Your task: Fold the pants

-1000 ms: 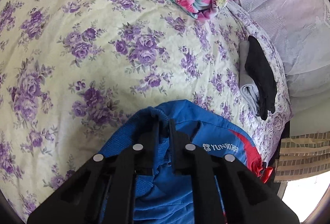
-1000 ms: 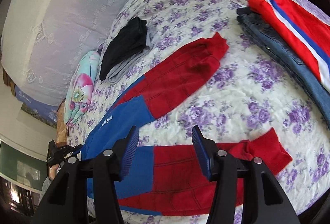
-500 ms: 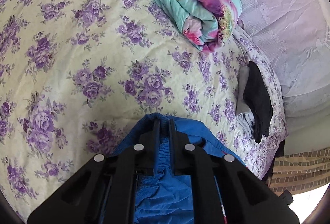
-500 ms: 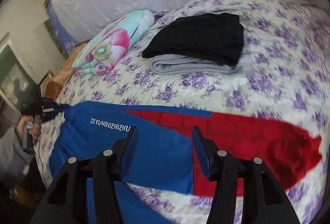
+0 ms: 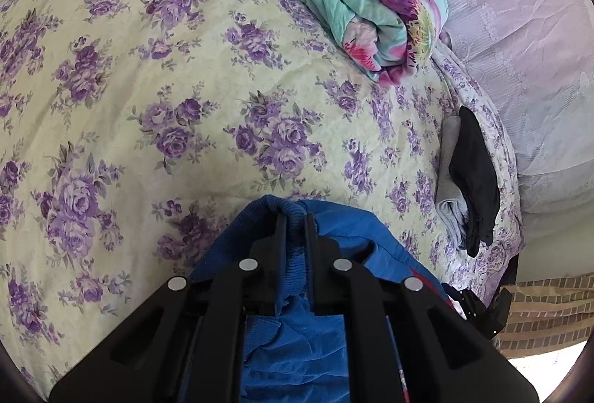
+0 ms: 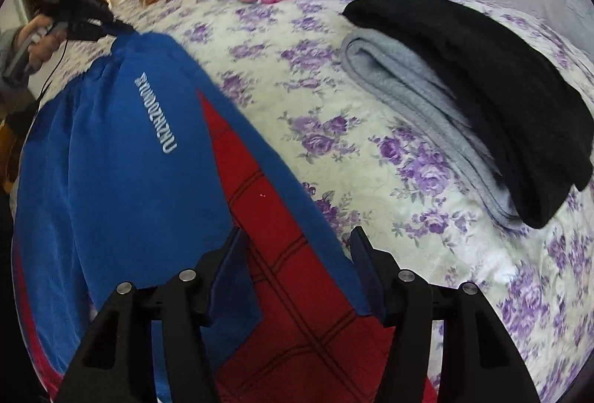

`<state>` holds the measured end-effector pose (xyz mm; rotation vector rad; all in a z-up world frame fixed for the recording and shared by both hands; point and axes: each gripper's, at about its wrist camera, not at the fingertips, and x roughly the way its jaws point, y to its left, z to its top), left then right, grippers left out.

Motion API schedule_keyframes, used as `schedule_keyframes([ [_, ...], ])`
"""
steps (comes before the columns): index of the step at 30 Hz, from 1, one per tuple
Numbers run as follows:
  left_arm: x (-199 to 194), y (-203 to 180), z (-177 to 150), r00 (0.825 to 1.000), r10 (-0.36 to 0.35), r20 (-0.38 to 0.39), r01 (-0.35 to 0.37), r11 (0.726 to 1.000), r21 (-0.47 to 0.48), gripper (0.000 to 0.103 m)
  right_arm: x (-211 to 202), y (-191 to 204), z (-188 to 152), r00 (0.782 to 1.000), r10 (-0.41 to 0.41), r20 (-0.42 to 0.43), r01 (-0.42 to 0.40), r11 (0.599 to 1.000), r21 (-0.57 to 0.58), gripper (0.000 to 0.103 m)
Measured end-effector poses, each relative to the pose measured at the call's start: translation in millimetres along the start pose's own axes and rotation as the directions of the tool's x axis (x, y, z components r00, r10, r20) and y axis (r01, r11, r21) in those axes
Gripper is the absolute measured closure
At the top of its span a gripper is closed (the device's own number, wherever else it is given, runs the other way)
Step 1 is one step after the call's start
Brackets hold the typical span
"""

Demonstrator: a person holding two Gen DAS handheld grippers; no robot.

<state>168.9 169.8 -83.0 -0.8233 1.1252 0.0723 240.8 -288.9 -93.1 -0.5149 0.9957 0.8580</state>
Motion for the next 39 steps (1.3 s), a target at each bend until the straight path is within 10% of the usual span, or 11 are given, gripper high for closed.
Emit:
schedule_keyframes([
  [2,0,-1,-1,1.0,0.006,-0.005,-0.006,1.0,0.011,0.095,3,1,-2,0.999,0.043,-0.026,-0.044,0.998,-0.042,0.051],
  [6,-4,-1,0,1.0,0.013,-0.007,-0.012,1.0,0.027,0.094,-2,6,-2,0.988,0.129,-0.086,-0.135,0.989,-0.06,0.097],
  [16,-30,-15,4,0.994,-0.096,0.047,0.091,0.991,0.095,0.097,-56,28,-4,0.999,0.043,0.02,-0.043,0.999,0.01,0.098],
  [22,-29,-18,-4,0.995,-0.083,-0.049,0.088,0.989,0.122,0.096,-90,53,-8,0.998,-0.006,0.057,0.005,1.0,0.015,0.098],
  [26,-27,-10,0,0.998,-0.055,-0.032,0.058,0.995,0.081,0.063,-96,63,-1,0.998,-0.027,0.065,0.026,1.0,0.015,0.098],
  [31,-12,-9,10,0.996,-0.025,-0.091,0.029,0.998,0.05,0.058,-105,70,1,0.997,-0.038,0.07,0.038,0.999,0.002,0.098],
  [36,25,-2,14,0.981,0.028,-0.191,-0.02,0.999,0.041,0.065,-110,74,1,0.996,-0.049,0.075,0.049,0.999,0.005,0.098],
  [37,28,-2,14,0.981,0.011,-0.193,-0.002,0.999,0.046,0.087,-111,75,1,0.996,-0.055,0.074,0.055,0.998,0.003,0.098],
  [39,23,-5,11,0.983,-0.026,-0.184,0.036,0.998,0.051,0.094,-114,78,0,0.995,-0.065,0.074,0.065,0.998,0.005,0.098],
])
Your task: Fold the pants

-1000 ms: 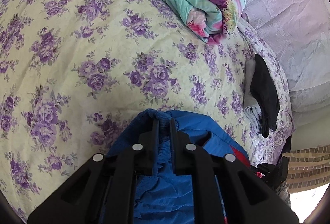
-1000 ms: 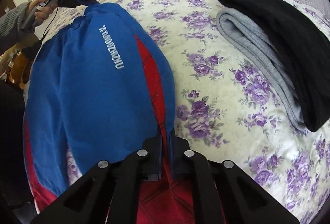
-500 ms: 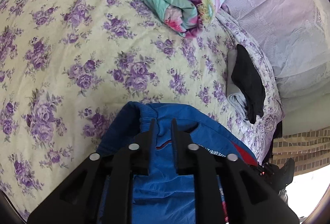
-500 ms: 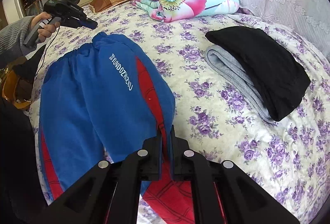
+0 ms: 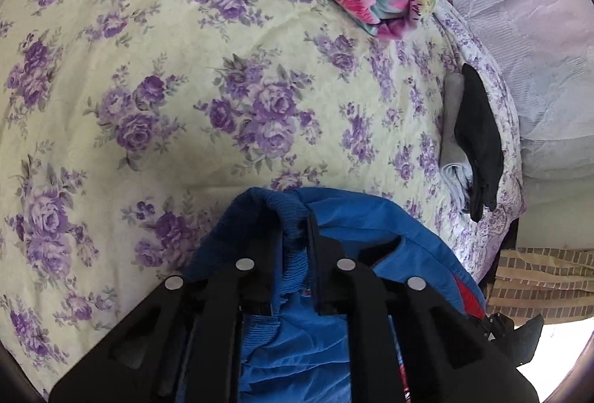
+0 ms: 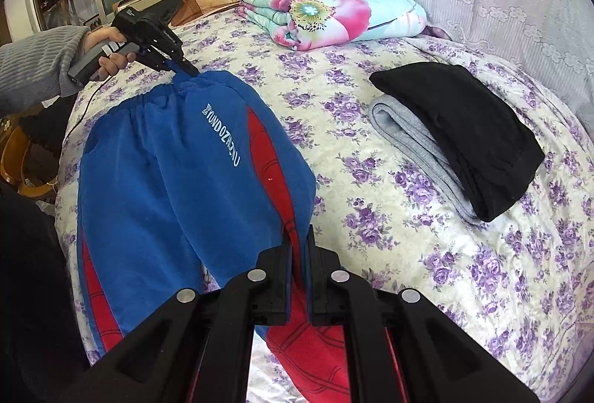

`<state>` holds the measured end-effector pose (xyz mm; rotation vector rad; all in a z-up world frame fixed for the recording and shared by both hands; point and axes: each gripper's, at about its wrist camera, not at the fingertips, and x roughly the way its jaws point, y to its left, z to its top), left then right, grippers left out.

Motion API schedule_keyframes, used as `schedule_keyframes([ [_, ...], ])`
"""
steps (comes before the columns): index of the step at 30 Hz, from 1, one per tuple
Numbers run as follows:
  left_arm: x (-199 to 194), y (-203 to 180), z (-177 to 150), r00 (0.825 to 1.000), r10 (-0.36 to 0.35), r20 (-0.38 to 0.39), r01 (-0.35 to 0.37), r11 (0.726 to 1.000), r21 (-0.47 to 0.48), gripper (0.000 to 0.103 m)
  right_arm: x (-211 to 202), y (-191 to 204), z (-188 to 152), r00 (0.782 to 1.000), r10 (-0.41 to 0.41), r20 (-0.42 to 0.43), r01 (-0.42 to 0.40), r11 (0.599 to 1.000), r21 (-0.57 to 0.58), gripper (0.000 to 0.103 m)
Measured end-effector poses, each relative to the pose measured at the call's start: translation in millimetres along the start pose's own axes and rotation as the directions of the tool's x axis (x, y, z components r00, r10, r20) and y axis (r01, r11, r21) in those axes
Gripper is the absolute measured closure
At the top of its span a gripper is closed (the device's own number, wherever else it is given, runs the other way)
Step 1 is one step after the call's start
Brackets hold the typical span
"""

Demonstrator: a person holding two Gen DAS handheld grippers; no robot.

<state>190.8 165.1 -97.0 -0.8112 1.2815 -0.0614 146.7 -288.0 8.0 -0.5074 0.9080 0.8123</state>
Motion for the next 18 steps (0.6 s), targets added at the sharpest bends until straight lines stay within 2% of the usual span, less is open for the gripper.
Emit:
schedule_keyframes([
  [4,-33,-16,-15,0.996,-0.074,0.047,0.069,0.991,0.113,0.095,-17,14,-7,1.0,-0.026,0.008,0.026,1.0,-0.007,0.098],
  [7,-63,-17,-33,0.988,-0.146,0.039,0.134,0.965,0.227,0.095,-31,32,-18,0.999,-0.043,0.012,0.043,0.999,-0.013,0.098],
  [11,-83,4,-59,0.983,-0.182,-0.001,0.172,0.928,0.33,0.095,-45,68,-46,0.999,-0.042,0.01,0.042,0.999,0.015,0.098],
  [14,-84,30,-82,0.981,-0.184,-0.057,0.193,0.923,0.333,0.095,-48,106,-73,0.999,-0.029,-0.028,0.03,0.999,0.031,0.098],
  [18,-73,70,-109,0.978,-0.165,-0.126,0.191,0.953,0.234,0.091,-34,154,-107,0.995,0.0,-0.103,0.006,0.998,0.058,0.098],
])
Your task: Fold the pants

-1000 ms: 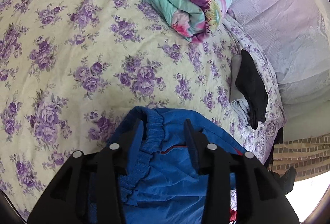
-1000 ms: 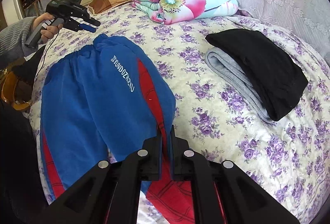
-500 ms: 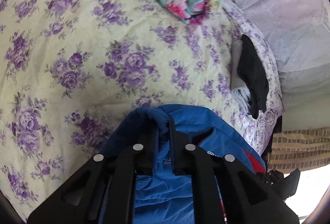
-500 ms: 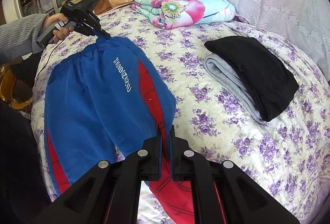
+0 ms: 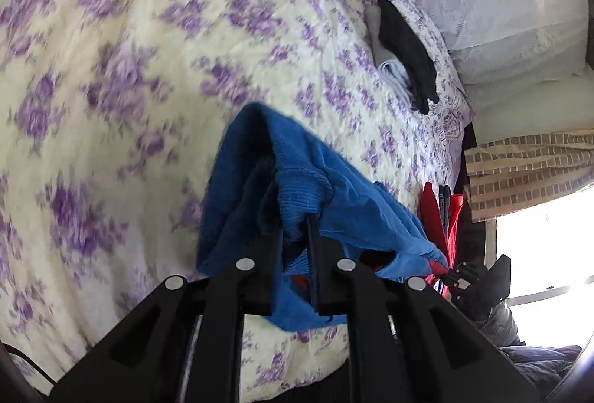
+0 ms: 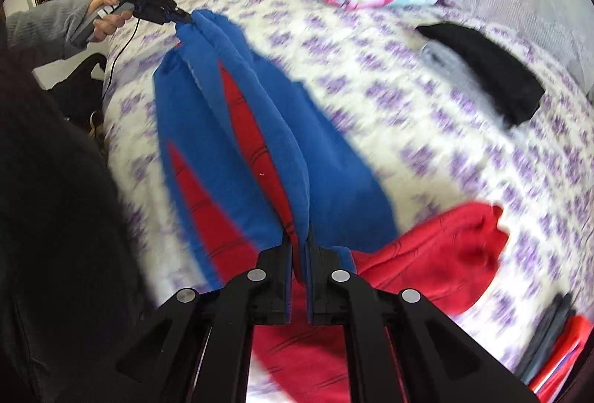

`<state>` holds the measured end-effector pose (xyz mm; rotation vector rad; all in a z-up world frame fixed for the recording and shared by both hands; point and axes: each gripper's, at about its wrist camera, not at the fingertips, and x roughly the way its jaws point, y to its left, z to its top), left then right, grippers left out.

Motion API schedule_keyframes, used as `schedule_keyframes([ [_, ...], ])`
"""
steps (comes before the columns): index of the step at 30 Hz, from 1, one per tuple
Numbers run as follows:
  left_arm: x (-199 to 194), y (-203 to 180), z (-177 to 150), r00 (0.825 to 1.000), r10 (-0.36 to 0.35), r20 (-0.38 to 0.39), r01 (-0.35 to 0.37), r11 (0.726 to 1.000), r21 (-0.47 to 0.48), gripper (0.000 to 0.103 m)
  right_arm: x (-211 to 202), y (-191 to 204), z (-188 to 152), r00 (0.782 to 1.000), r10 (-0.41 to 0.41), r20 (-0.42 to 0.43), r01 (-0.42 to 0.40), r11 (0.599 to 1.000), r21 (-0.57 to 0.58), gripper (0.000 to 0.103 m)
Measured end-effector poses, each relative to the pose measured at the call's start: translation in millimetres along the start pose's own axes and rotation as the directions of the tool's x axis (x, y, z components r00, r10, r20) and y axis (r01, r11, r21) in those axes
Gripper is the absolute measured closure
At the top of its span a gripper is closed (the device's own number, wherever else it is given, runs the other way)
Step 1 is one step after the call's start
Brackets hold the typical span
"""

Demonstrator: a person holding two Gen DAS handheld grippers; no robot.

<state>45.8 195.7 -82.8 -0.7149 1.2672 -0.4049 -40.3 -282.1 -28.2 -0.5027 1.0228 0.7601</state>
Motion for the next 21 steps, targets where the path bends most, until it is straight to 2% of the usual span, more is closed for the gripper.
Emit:
schedule_keyframes([
  [3,-2,10,-21,1.0,-0.02,0.011,0.021,0.997,-0.077,0.077,12,24,-15,0.999,-0.007,-0.032,0.008,1.0,0.018,0.098],
  [5,-8,10,-32,0.999,-0.04,0.03,0.043,0.992,-0.115,0.049,15,29,-20,0.999,-0.014,-0.035,0.015,0.999,0.047,0.098],
  [6,-11,9,-37,0.998,-0.049,0.036,0.053,0.99,-0.131,0.046,16,30,-23,0.999,-0.017,-0.033,0.019,0.998,0.062,0.098],
  [10,-21,3,-48,0.991,-0.113,0.071,0.123,0.979,-0.165,0.042,15,33,-26,0.999,-0.036,-0.026,0.038,0.995,0.088,0.097],
  [13,-20,-1,-48,0.979,-0.184,0.091,0.201,0.952,-0.232,0.036,14,35,-27,0.999,-0.045,-0.021,0.047,0.994,0.096,0.097],
  [14,-16,-4,-47,0.979,-0.19,0.079,0.204,0.947,-0.25,0.035,14,34,-28,0.999,-0.046,-0.02,0.048,0.994,0.099,0.097],
  [19,16,-21,-39,0.99,-0.141,0.009,0.137,0.943,-0.304,0.035,10,36,-29,0.999,-0.054,-0.007,0.055,0.993,0.104,0.097],
  [21,26,-22,-32,0.995,-0.103,0.004,0.099,0.94,-0.327,0.039,9,36,-29,0.998,-0.058,-0.006,0.058,0.993,0.103,0.097],
])
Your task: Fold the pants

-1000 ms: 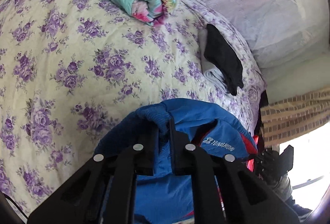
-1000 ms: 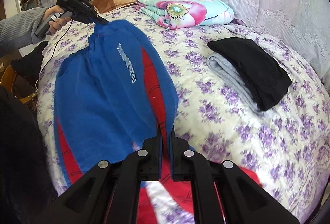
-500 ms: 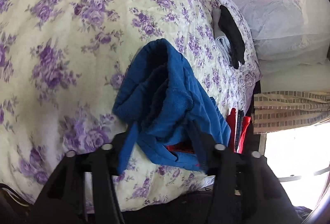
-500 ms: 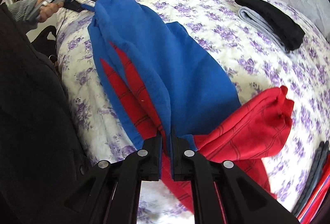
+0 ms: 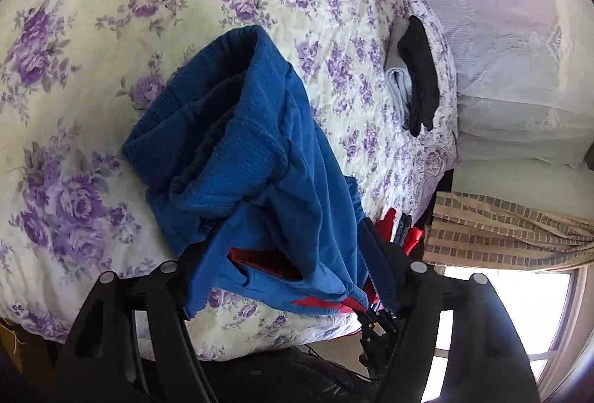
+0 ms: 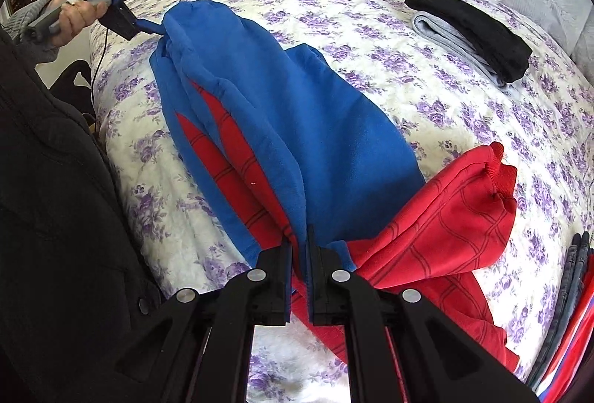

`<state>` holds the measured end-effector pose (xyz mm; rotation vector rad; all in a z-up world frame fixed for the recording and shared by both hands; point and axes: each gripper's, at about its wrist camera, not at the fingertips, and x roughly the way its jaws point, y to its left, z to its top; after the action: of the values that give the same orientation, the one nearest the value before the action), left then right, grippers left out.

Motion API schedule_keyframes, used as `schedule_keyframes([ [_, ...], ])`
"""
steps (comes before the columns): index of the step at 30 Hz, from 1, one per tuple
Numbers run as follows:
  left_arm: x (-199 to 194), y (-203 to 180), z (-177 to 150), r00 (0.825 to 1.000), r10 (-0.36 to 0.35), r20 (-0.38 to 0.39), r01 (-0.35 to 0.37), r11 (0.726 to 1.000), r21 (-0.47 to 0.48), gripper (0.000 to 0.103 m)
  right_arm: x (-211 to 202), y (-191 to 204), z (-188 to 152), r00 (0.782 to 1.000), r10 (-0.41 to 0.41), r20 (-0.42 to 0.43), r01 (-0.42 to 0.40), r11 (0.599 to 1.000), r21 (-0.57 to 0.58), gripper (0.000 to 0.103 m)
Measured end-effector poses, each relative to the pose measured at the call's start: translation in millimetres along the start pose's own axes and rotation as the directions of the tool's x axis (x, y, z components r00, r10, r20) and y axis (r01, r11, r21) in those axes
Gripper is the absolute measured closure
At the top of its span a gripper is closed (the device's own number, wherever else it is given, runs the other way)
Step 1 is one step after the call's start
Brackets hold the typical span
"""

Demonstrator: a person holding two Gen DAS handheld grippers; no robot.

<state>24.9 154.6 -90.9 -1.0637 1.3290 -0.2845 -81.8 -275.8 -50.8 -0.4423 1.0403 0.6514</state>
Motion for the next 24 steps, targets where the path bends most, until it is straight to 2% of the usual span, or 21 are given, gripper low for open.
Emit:
schedule_keyframes([
  [2,2,-1,6,1.0,0.003,0.03,-0.002,1.0,-0.014,0.073,-1,-1,0,1.0,-0.001,0.004,0.001,1.0,0.002,0.097],
  [4,-5,-8,12,0.998,-0.038,0.059,0.038,0.999,0.01,0.094,-3,-1,-1,1.0,-0.002,0.01,0.002,1.0,0.006,0.097],
  [7,-27,-36,17,0.987,-0.094,0.131,0.078,0.99,0.119,0.096,-7,-2,1,1.0,-0.008,0.024,0.008,1.0,0.008,0.097],
  [9,-41,-57,13,0.976,-0.151,0.158,0.113,0.968,0.224,0.096,-12,-3,2,0.999,-0.017,0.037,0.017,1.0,0.012,0.097],
  [11,-49,-64,6,0.976,-0.125,0.18,0.062,0.945,0.32,0.096,-15,-4,2,0.999,-0.024,0.04,0.023,1.0,0.015,0.097],
  [12,-50,-57,4,0.978,-0.097,0.184,0.03,0.941,0.336,0.096,-14,-4,1,0.999,-0.022,0.034,0.022,1.0,0.015,0.097],
  [14,-46,-24,2,0.985,-0.071,0.159,0.026,0.963,0.267,0.096,-10,-2,-3,1.0,-0.004,0.017,0.004,1.0,0.028,0.097],
  [17,-44,31,-7,0.99,-0.023,0.143,0.008,0.994,0.105,0.099,0,5,-10,1.0,0.022,-0.018,-0.021,0.999,0.036,0.097],
  [19,-43,47,-18,0.99,-0.07,0.12,0.068,0.997,0.029,0.099,3,5,-13,0.999,0.034,-0.025,-0.032,0.997,0.064,0.097],
  [20,-45,46,-22,0.989,-0.086,0.118,0.084,0.996,0.029,0.097,4,5,-14,0.999,0.038,-0.024,-0.036,0.997,0.075,0.097],
  [21,-45,40,-25,0.988,-0.1,0.116,0.096,0.995,0.041,0.09,4,5,-14,0.999,0.039,-0.023,-0.037,0.996,0.079,0.097],
  [22,-45,33,-25,0.988,-0.106,0.111,0.101,0.994,0.052,0.061,4,4,-13,0.999,0.041,-0.025,-0.039,0.996,0.077,0.097],
  [23,-43,25,-25,0.989,-0.096,0.113,0.091,0.995,0.051,0.038,4,4,-12,0.999,0.043,-0.029,-0.041,0.997,0.073,0.097],
  [24,-41,18,-24,0.988,-0.095,0.121,0.09,0.995,0.046,0.036,5,5,-12,0.998,0.045,-0.034,-0.042,0.997,0.067,0.097],
])
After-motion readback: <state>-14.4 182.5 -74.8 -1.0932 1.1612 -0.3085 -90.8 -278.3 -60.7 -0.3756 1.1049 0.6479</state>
